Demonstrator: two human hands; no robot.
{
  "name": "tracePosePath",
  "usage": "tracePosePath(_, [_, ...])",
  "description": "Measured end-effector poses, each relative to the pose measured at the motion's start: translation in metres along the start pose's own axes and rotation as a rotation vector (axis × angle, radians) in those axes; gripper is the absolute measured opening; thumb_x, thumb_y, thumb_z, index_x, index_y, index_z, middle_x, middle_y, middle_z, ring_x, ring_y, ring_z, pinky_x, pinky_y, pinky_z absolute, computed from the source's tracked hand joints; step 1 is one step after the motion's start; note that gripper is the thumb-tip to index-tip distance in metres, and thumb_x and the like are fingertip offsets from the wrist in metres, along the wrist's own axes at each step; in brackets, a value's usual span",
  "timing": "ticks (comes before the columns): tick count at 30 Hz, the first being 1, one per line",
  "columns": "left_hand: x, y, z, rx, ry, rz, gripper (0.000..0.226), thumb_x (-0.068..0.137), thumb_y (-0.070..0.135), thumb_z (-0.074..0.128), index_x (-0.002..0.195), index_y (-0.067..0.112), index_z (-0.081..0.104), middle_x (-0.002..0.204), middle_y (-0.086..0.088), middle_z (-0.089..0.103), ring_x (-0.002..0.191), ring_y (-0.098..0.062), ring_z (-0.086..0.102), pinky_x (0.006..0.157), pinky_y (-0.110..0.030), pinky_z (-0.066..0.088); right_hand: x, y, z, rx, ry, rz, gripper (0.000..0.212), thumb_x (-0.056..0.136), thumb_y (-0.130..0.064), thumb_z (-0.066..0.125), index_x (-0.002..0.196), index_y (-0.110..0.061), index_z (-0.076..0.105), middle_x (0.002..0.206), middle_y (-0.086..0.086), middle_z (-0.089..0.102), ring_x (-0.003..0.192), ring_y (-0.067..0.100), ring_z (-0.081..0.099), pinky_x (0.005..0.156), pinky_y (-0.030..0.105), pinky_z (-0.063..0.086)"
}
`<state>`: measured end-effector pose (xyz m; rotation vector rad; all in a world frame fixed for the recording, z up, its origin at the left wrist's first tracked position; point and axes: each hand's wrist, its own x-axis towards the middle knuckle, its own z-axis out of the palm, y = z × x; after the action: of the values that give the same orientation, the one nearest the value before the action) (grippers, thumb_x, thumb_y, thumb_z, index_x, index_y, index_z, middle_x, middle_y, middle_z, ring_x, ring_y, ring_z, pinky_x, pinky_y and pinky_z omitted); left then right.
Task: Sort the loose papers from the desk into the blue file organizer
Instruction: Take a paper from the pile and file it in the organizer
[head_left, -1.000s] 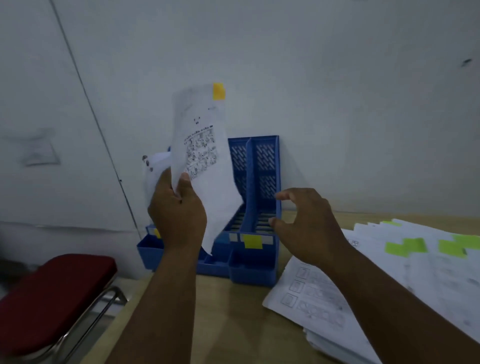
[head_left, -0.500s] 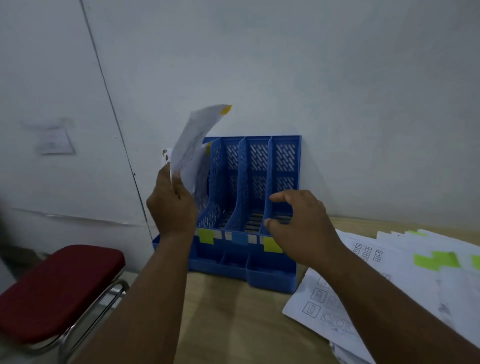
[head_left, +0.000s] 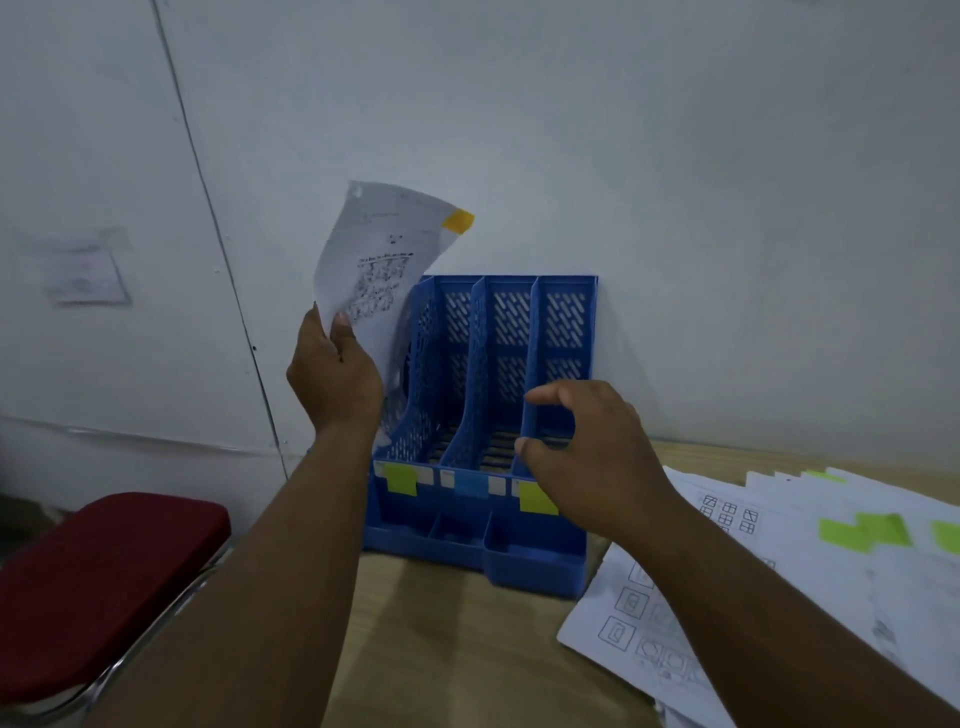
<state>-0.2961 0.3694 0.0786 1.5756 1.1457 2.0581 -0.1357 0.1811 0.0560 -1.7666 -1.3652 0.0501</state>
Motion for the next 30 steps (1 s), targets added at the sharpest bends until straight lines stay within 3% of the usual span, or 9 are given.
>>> tracePosePath(3, [0.001, -0.011, 0.004, 0.049, -0.068, -0.023, 0.038, 0.108, 0.028, 0.043, 0.135, 0.008, 0.059, 0.126, -0.007, 0.066, 0.11, -0.016, 0.062, 0.098, -0.02, 0.045, -0.001, 0.005, 0.002, 0.006, 0.004, 0.005, 0.039, 0.088, -0.034, 0.072, 0.122, -0.042, 0.055, 0.129, -0.013, 0.047, 0.126, 0.012, 0.041, 0.096, 0.023, 0.031])
tracePosePath(5, [0.0, -0.025, 0.006, 0.142, -0.165, -0.05, 0.04, 0.109, 0.031, 0.041, 0.139, 0.01, 0.057, 0.135, -0.01, 0.062, 0.121, -0.026, 0.057, 0.099, -0.02, 0.038, -0.003, 0.008, 0.005, 0.007, 0.011, 0.007, 0.039, 0.087, -0.033, 0.072, 0.121, -0.042, 0.055, 0.129, -0.014, 0.047, 0.124, 0.011, 0.041, 0.095, 0.022, 0.031])
tracePosePath(9, [0.002, -0.053, 0.005, 0.258, -0.266, 0.039, 0.04, 0.106, 0.041, 0.04, 0.111, 0.014, 0.07, 0.105, -0.02, 0.061, 0.099, -0.038, 0.06, 0.081, -0.036, 0.05, -0.004, 0.015, 0.009, 0.004, 0.026, 0.008, 0.039, 0.086, -0.032, 0.074, 0.12, -0.041, 0.056, 0.126, -0.013, 0.049, 0.12, 0.011, 0.045, 0.094, 0.022, 0.033])
tracePosePath(12, [0.002, -0.058, 0.002, 0.387, -0.318, 0.105, 0.036, 0.106, 0.035, 0.042, 0.122, 0.016, 0.069, 0.101, -0.023, 0.057, 0.097, -0.039, 0.057, 0.084, -0.045, 0.051, -0.002, 0.017, 0.009, 0.008, 0.03, 0.017, 0.038, 0.086, -0.032, 0.073, 0.118, -0.042, 0.055, 0.127, -0.013, 0.049, 0.121, 0.011, 0.045, 0.094, 0.021, 0.032])
tracePosePath(21, [0.014, -0.044, -0.005, 0.75, -0.539, 0.158, 0.043, 0.109, 0.042, 0.029, 0.133, 0.021, 0.058, 0.105, -0.019, 0.062, 0.092, -0.037, 0.059, 0.07, -0.038, 0.043, -0.001, 0.017, 0.009, 0.03, 0.036, 0.021, 0.038, 0.086, -0.031, 0.074, 0.12, -0.039, 0.057, 0.126, -0.012, 0.051, 0.119, 0.01, 0.047, 0.093, 0.021, 0.034])
tracePosePath(26, [0.021, -0.04, -0.006, 0.838, -0.726, -0.022, 0.028, 0.103, 0.013, 0.045, 0.128, 0.009, 0.059, 0.124, -0.02, 0.063, 0.108, -0.036, 0.06, 0.085, -0.041, 0.047, -0.003, 0.017, 0.009, 0.027, 0.034, 0.036, 0.037, 0.086, -0.032, 0.074, 0.119, -0.039, 0.058, 0.126, -0.013, 0.051, 0.118, 0.008, 0.047, 0.091, 0.021, 0.033])
tracePosePath(30, [0.023, -0.041, -0.01, 0.805, -0.671, -0.071, 0.021, 0.098, 0.005, 0.05, 0.112, 0.003, 0.065, 0.116, -0.023, 0.065, 0.095, -0.032, 0.059, 0.075, -0.034, 0.042, -0.004, 0.017, 0.006, 0.031, 0.036, 0.034, 0.038, 0.087, -0.032, 0.074, 0.12, -0.039, 0.058, 0.126, -0.013, 0.05, 0.117, 0.008, 0.046, 0.091, 0.02, 0.033])
